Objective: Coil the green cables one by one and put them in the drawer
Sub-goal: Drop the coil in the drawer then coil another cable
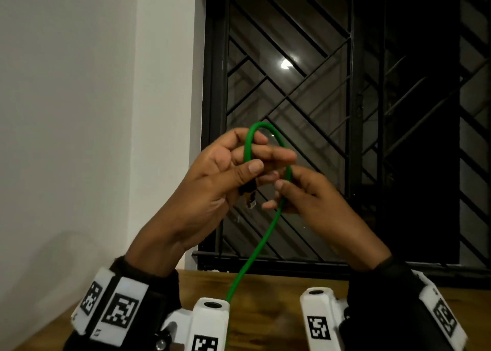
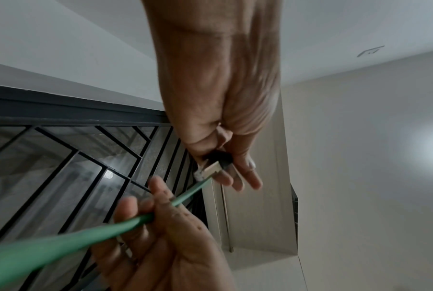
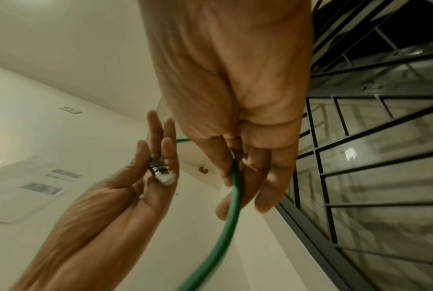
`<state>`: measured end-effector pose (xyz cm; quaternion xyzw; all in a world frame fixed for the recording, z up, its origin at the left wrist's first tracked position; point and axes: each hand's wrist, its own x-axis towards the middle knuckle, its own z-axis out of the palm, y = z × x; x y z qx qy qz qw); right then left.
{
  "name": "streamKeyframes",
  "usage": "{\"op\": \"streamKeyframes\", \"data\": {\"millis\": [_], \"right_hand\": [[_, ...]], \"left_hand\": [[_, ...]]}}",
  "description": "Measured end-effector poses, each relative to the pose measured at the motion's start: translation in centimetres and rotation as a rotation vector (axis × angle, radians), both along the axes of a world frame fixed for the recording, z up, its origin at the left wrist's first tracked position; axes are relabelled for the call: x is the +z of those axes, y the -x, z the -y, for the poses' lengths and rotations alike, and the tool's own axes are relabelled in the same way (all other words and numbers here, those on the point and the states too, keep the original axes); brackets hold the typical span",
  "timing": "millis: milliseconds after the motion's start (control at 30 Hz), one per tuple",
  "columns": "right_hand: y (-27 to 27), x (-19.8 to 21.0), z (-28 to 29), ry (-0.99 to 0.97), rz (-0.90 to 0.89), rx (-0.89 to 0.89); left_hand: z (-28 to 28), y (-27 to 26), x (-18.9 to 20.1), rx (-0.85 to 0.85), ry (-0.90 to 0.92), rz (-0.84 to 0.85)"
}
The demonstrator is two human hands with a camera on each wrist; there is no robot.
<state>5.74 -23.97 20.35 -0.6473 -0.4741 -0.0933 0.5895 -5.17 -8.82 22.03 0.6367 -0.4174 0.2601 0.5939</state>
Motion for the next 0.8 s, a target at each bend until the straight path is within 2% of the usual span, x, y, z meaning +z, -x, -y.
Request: {"op": "streamKeyframes", "data": {"millis": [100,200,300,433,533,633,800], "right_hand": [[0.9,-0.9,-1.4,0.137,-0.100,0.113],[1.2,-1.7,-1.9,0.292,-0.072,0.127],[1.7,-1.7,-1.5,0.401,-0.068,0.140],[3.3,-1.0,-0.9,0.494,-0.063,0.169],[4.6,-0.6,-0.6,0.546,0.001,0.109],[5.5,-0.5,-0.5,0.616,0.045,0.082],[6.3,0.1,0.2,0.581,0.134,0.033]], "left_hand": [[0.1,-0.3,0.1,0.026,0.099,0.084],[-0.3,0.0,0.6,0.091,0.186,0.147],[-1.2,0.3,1.0,0.235,0.253,0.209],[-1.8,0.1,0.8,0.418,0.248,0.258],[-1.5,-0.1,0.5,0.489,0.163,0.263],[-0.9,-0.1,0.2,0.501,-0.016,0.229],[-1.0,-0.1,0.1,0.571,-0.267,0.238]]}}
